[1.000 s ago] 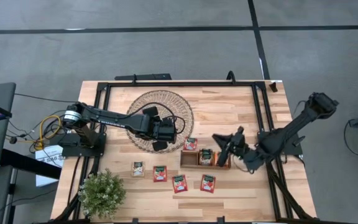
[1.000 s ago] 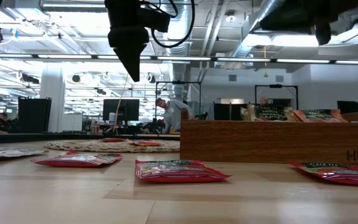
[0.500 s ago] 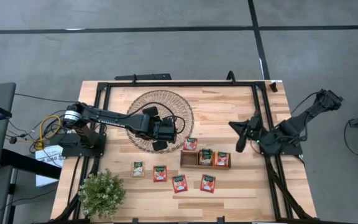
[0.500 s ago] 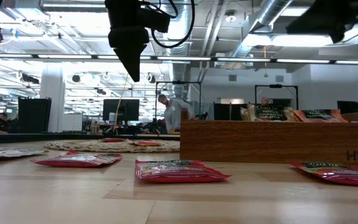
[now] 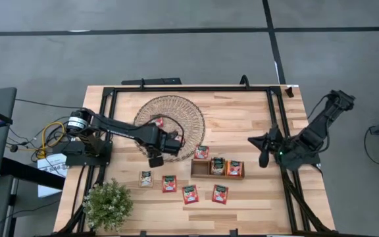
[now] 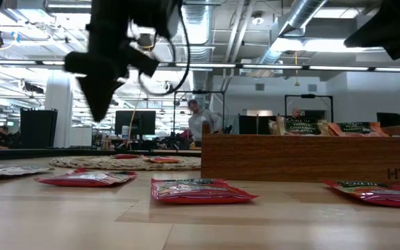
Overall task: Pick & Place Tea
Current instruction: Put the brown tea bag into the middle section of the wooden organizer
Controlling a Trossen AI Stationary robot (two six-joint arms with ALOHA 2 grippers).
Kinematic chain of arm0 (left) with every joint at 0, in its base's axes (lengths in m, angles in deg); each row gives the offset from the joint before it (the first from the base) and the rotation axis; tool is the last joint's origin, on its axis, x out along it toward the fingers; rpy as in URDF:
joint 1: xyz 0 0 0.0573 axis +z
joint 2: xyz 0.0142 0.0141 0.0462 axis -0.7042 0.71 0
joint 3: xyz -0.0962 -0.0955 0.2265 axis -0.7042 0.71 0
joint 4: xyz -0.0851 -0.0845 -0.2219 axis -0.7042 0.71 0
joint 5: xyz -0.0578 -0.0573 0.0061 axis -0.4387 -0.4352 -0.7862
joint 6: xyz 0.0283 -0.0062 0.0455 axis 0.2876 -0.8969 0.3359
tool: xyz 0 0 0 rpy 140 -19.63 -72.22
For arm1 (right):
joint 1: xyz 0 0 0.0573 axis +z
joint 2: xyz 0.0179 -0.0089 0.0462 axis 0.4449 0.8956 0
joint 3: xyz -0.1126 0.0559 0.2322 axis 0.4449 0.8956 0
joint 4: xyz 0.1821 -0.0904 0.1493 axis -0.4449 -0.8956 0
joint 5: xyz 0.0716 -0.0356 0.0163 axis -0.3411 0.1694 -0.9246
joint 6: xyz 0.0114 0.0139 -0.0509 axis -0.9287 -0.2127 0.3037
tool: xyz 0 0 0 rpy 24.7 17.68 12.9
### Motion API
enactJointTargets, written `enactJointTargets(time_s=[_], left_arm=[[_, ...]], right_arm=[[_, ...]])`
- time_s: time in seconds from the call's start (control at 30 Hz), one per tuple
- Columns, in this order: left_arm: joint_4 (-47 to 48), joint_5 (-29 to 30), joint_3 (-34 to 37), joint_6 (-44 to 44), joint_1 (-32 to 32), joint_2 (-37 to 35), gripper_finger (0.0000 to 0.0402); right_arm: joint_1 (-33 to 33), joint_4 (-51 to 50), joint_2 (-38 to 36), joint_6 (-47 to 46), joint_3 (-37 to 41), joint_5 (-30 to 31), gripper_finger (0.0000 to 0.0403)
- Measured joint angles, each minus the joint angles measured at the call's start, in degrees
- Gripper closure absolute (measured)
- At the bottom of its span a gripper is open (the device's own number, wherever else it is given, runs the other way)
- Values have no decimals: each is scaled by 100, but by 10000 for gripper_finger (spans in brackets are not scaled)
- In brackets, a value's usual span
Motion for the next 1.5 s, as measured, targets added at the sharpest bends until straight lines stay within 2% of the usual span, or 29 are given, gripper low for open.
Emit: enactJointTargets(time_s=[0.2, 0.33, 0.53, 1.07, 1.5], left_arm=[[-48, -1048, 392, -198, -48, 0, 250], [-116, -1384, 426, -216, -220, 0, 250], [-780, -2112, 428, -215, -501, 0, 250], [-933, -2115, 998, -540, -1176, 0, 250], [-1345, -1734, 1081, -508, -1215, 0, 250]], right_arm=[[108, 0, -1, -4, 1, 143, 399], [97, 0, -1, -4, 1, 148, 399], [97, 66, -1, -9, 0, 148, 399], [97, 173, -1, -162, 1, 146, 399], [97, 219, 0, -162, 1, 144, 399]])
